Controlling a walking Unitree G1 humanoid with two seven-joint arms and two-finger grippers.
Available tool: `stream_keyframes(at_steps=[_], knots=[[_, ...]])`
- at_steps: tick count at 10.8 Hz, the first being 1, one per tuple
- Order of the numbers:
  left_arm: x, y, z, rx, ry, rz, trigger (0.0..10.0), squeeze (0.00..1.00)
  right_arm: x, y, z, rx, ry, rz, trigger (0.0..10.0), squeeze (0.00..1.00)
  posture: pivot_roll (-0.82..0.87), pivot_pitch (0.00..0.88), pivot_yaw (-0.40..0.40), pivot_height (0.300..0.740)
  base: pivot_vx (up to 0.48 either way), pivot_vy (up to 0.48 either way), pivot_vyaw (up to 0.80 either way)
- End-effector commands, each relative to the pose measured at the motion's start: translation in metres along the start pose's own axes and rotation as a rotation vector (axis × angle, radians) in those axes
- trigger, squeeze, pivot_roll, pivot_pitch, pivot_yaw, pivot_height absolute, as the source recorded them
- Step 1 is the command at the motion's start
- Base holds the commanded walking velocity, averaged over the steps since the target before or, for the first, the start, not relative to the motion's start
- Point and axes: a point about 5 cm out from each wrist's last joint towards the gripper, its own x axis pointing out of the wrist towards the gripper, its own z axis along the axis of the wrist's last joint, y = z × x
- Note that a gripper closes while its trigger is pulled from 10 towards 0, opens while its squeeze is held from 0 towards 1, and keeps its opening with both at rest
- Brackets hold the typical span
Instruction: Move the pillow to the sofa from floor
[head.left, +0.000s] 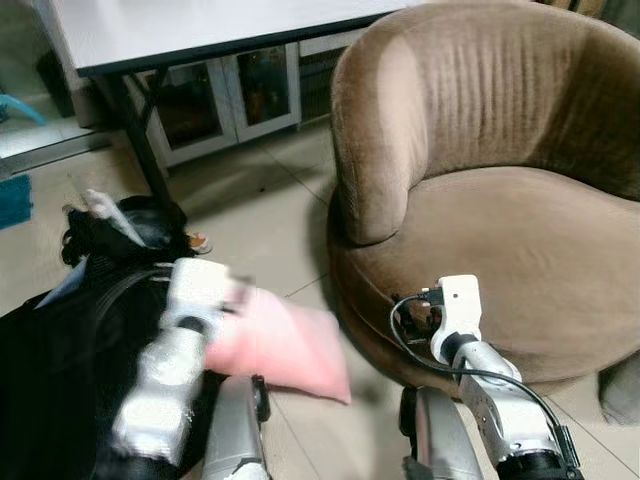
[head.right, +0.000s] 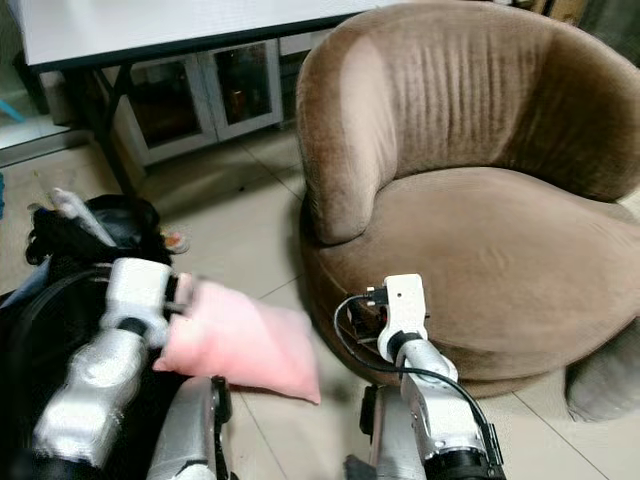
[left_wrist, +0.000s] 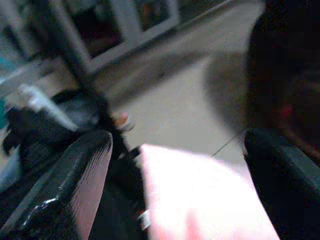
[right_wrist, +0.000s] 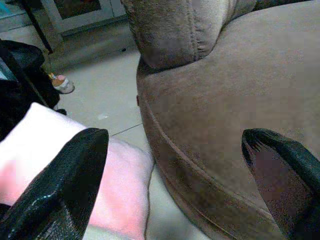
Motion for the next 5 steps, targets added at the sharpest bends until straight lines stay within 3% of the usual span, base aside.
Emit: stream_keyframes(at_steps=[1, 2, 3, 4, 5], knots=[[0.004, 0.009, -0.005, -0.014, 0.031, 0.026, 10.0, 0.0, 0.001, 0.001, 0.006, -0.018, -0.006, 0.017, 10.0, 0.0, 0.04, 0.0, 0.018, 0.529, 0.0, 0.0, 0.0], [0.01, 0.019, -0.007, -0.017, 0.059, 0.058, 10.0, 0.0, 0.002, -0.003, 0.008, -0.035, -0.005, 0.023, 10.0, 0.0, 0.04, 0.0, 0.006, 0.529, 0.0, 0.0, 0.0], [0.016, 0.026, -0.005, -0.051, 0.06, 0.071, 10.0, 0.08, 0.002, -0.006, 0.013, -0.049, -0.01, 0.028, 10.0, 0.0, 0.03, 0.0, -0.004, 0.529, 0.0, 0.0, 0.0], [0.02, 0.028, -0.01, -0.068, 0.082, 0.055, 10.0, 0.46, 0.004, -0.006, 0.016, -0.059, -0.011, 0.04, 10.0, 0.0, 0.02, 0.0, -0.01, 0.529, 0.0, 0.0, 0.0], [0.026, 0.037, -0.02, -0.104, 0.143, 0.091, 10.0, 1.0, 0.006, -0.002, 0.018, -0.072, -0.006, 0.063, 10.0, 0.0, 0.02, 0.0, -0.02, 0.529, 0.0, 0.0, 0.0]])
